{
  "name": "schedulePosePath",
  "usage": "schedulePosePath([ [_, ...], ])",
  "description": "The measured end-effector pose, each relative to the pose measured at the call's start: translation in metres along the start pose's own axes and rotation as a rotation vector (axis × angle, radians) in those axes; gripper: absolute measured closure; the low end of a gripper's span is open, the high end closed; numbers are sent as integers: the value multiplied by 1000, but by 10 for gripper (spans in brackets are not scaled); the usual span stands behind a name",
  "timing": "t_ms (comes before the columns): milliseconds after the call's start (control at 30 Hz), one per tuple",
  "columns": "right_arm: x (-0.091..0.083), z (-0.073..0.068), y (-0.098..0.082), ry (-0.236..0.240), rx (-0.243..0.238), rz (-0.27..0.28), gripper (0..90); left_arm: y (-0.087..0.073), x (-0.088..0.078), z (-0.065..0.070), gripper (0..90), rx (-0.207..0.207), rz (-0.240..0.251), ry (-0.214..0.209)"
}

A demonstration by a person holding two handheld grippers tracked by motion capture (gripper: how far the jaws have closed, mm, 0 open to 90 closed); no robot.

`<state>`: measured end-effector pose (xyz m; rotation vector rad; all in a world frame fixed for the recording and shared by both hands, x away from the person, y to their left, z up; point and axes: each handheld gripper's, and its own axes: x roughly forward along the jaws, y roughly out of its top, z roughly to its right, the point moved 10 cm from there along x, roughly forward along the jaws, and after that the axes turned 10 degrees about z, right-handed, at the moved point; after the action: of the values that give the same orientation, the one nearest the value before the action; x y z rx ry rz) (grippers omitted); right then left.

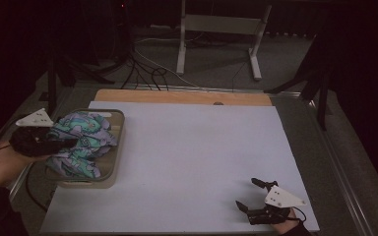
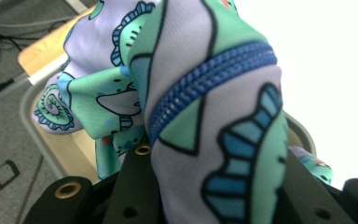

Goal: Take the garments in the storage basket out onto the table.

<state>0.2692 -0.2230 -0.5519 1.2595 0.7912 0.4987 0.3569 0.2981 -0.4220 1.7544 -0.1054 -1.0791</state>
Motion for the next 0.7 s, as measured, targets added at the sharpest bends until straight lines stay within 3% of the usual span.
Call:
schedulePosePath([
  [700,0,-1,1,0,7,4,89,59,-34,14,725,71,95,-11],
])
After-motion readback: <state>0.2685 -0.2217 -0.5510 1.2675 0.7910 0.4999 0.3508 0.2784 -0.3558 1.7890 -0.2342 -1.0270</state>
